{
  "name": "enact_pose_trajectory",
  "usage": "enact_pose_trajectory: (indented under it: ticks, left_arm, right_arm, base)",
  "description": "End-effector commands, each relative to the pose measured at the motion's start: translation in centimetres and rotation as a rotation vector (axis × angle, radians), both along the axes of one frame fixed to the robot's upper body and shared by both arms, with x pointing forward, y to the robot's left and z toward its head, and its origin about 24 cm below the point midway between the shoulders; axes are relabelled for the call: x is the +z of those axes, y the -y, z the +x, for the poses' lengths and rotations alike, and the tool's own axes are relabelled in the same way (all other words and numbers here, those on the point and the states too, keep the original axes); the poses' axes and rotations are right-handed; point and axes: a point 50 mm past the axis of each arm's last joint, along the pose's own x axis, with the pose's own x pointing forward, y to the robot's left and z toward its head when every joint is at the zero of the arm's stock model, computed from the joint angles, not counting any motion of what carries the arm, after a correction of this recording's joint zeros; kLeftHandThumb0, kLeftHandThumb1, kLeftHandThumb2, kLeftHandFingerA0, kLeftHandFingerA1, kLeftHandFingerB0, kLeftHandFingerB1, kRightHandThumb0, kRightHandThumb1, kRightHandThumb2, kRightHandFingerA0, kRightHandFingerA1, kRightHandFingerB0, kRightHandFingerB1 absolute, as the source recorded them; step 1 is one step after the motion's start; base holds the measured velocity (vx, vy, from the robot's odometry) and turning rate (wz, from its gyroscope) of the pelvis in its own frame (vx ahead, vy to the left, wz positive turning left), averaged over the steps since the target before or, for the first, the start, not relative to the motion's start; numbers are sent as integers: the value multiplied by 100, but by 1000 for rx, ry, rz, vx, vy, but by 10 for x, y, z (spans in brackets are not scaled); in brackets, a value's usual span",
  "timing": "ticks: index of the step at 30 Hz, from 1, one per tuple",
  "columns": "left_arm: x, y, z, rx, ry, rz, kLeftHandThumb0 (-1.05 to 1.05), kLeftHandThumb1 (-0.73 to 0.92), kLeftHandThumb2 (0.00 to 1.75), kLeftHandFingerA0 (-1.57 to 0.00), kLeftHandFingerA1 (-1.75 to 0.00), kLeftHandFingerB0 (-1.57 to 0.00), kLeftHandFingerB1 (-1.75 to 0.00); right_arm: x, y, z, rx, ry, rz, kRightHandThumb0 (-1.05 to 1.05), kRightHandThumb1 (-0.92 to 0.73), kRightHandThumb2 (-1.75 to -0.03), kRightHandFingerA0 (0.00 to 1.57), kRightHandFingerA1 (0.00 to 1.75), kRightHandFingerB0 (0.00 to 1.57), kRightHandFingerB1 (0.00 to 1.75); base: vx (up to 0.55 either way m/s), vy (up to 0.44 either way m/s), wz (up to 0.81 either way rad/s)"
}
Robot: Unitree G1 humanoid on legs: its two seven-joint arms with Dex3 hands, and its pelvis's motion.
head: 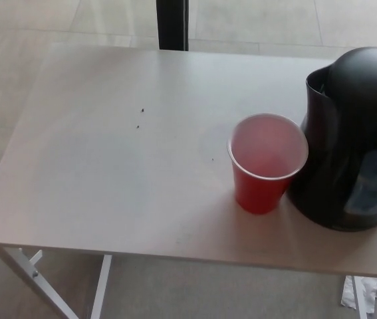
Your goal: The robot uses its right hand to lift up a kettle kept on the middle of the desk by its handle and tilt it into a glass kept next to it to pour out water
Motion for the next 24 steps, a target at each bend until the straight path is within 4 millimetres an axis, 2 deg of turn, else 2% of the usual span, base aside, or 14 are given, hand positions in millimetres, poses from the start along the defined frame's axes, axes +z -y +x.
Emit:
enact_pose_trajectory:
  ticks: [1, 2, 3, 4, 5, 6, 7, 11, 16, 17, 21, 22, 24]
  left_arm:
    - [5, -4, 0, 2, 18, 24, -105, 71, 96, -112, -108, -68, -150]
    - [5, -4, 0, 1, 19, 20, -105, 53, 124, -113, -108, -65, -156]
    - [5, -4, 0, -1, 19, 19, -105, 53, 124, -113, -108, -65, -156]
    - [5, -4, 0, -4, 17, 24, -105, 54, 124, -111, -112, -66, -154]
    - [5, -4, 0, -5, 15, 28, -105, 54, 124, -111, -112, -66, -154]
    - [5, -4, 0, -11, 15, 33, -105, 51, 125, -108, -114, -68, -155]
    - [5, -4, 0, -10, 19, 30, -105, 52, 124, -110, -112, -70, -153]
    - [6, -4, -1, -17, 17, 34, -105, 52, 126, -111, -110, -69, -155]
    - [6, -5, -2, -9, 9, 33, -105, 52, 125, -109, -113, -68, -154]
    - [7, -6, -2, -8, 10, 33, -105, 54, 123, -108, -115, -68, -153]
    - [8, -7, -2, -2, 7, 31, -105, 54, 124, -109, -114, -67, -154]
    - [8, -7, -2, -6, 4, 40, -105, 54, 125, -110, -113, -69, -153]
    - [8, -7, -2, -5, 7, 39, -105, 54, 122, -114, -109, -70, -152]
  right_arm:
    - [0, -9, 3, -34, 100, 16, -18, -70, -65, 98, 148, 70, 47]
    - [0, -11, 3, -27, 123, 34, -12, -67, -79, 92, 159, 82, 55]
    - [0, -11, 3, -21, 131, 37, -12, -67, -79, 92, 159, 82, 55]
    - [0, -14, 3, 0, 157, 23, -7, -55, -109, 90, 175, 99, 80]
    - [-1, -15, 3, 8, 169, 9, -7, -55, -109, 90, 175, 99, 80]
    - [-2, -15, 3, 7, 200, 25, -3, -49, -132, 98, 166, 99, 133]
    - [-5, -13, 3, -10, 222, 24, -2, -49, -142, 93, 173, 89, 151]
    - [-8, -9, 3, -31, 259, 17, -4, -48, -145, 96, 175, 87, 159]
    - [-7, -9, -2, -13, 329, -35, -9, -48, -139, 96, 175, 82, 159]
    - [-6, -9, -2, -19, 336, -58, -16, -53, -121, 91, 175, 78, 168]
    - [-2, -12, -5, -37, 369, -76, -14, -53, -121, 91, 175, 77, 168]
    - [3, -14, -4, -52, 419, -79, -12, -46, -128, 90, 175, 78, 166]
    - [9, -16, -3, -43, 467, -65, -12, -46, -131, 92, 175, 80, 164]
  base:
    - [0, 0, 0]
    - [0, 0, 0]
    - [0, 0, 0]
    - [0, 0, 0]
    - [0, 0, 0]
    - [0, 0, 0]
    - [0, 0, 0]
    - [0, 0, 0]
    - [0, 0, 0]
    - [0, 0, 0]
    - [0, 0, 0]
    - [0, 0, 0]
    - [0, 0, 0]
